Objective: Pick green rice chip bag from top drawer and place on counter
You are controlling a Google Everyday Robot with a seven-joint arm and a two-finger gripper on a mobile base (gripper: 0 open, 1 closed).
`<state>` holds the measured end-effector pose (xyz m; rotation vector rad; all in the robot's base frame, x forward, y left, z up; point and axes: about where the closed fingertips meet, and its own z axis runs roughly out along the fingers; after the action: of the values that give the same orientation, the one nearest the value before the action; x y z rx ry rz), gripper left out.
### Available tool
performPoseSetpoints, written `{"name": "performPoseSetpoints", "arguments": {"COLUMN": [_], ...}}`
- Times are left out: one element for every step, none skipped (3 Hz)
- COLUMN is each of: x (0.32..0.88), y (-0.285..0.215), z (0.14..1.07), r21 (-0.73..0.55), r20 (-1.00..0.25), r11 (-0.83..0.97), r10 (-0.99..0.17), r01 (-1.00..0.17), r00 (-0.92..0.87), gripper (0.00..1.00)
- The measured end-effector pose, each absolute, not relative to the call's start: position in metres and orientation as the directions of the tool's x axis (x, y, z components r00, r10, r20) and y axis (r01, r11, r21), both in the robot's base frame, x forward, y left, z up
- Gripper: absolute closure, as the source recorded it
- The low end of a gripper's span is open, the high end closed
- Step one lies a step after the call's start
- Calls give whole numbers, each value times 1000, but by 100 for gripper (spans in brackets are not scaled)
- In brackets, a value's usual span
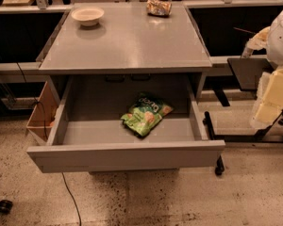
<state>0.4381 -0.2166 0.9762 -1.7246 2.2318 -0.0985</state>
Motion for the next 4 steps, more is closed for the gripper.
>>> {"name": "performPoseSetpoints", "arguments": {"x": [438, 456, 477, 503], "y": [-217, -211, -203, -170], "z": [976, 957, 920, 874], "r21": [-246, -244, -226, -223], "r20": [-207, -233, -276, -348], "r11": [270, 290, 340, 374], "r10": [-953, -944, -921, -893], "r01": [-931, -925, -913, -900], "r00": [-222, -235, -274, -285], "gripper": [0, 0, 0, 0]}}
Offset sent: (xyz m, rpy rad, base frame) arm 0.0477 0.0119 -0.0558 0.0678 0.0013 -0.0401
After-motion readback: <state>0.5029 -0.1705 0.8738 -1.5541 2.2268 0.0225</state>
